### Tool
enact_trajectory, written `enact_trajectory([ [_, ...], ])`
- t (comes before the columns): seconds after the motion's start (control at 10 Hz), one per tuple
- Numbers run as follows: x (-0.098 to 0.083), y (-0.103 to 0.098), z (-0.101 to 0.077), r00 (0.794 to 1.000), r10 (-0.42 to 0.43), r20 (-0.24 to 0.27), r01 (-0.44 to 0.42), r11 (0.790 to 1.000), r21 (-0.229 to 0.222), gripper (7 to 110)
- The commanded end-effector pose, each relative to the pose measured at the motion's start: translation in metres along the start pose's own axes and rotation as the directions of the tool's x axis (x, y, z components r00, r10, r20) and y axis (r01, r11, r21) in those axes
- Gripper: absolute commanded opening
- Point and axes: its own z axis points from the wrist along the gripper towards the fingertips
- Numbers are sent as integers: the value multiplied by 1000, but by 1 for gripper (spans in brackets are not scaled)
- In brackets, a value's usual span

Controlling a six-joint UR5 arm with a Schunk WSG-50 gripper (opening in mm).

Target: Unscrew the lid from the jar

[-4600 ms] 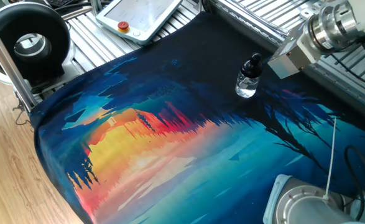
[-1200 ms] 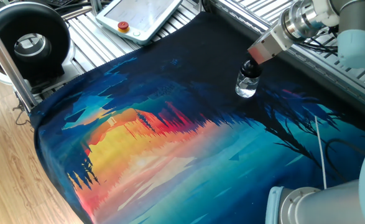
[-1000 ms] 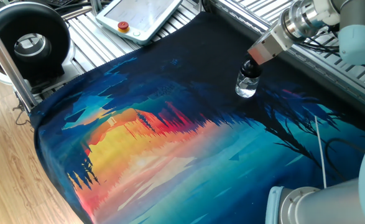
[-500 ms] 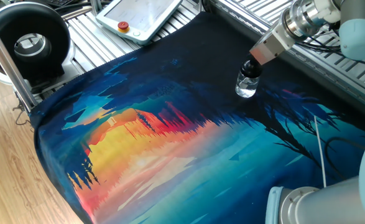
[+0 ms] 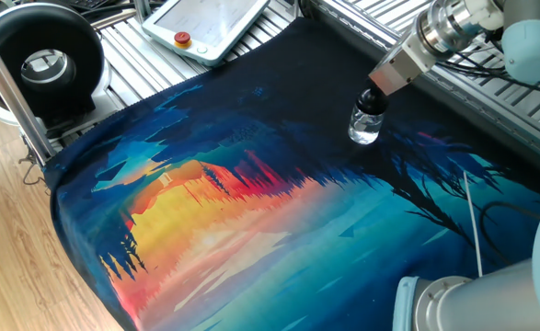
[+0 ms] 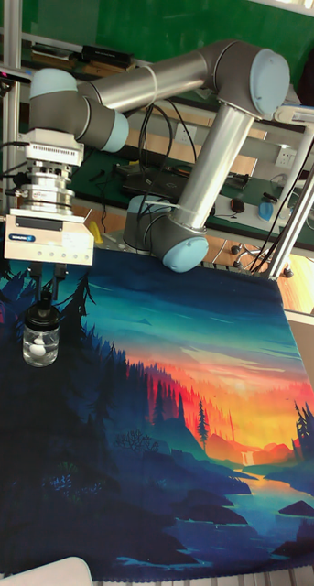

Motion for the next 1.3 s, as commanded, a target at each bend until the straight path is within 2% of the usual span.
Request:
enact_trajectory([
  [0.0, -4, 3, -1, 1000, 0, 8, 0, 1000, -15, 22],
  [0.8, 2, -6, 2, 998, -64, -30, 63, 998, -24, 22],
  [1.2, -2, 4, 3, 995, -89, -53, 87, 995, -44, 22],
])
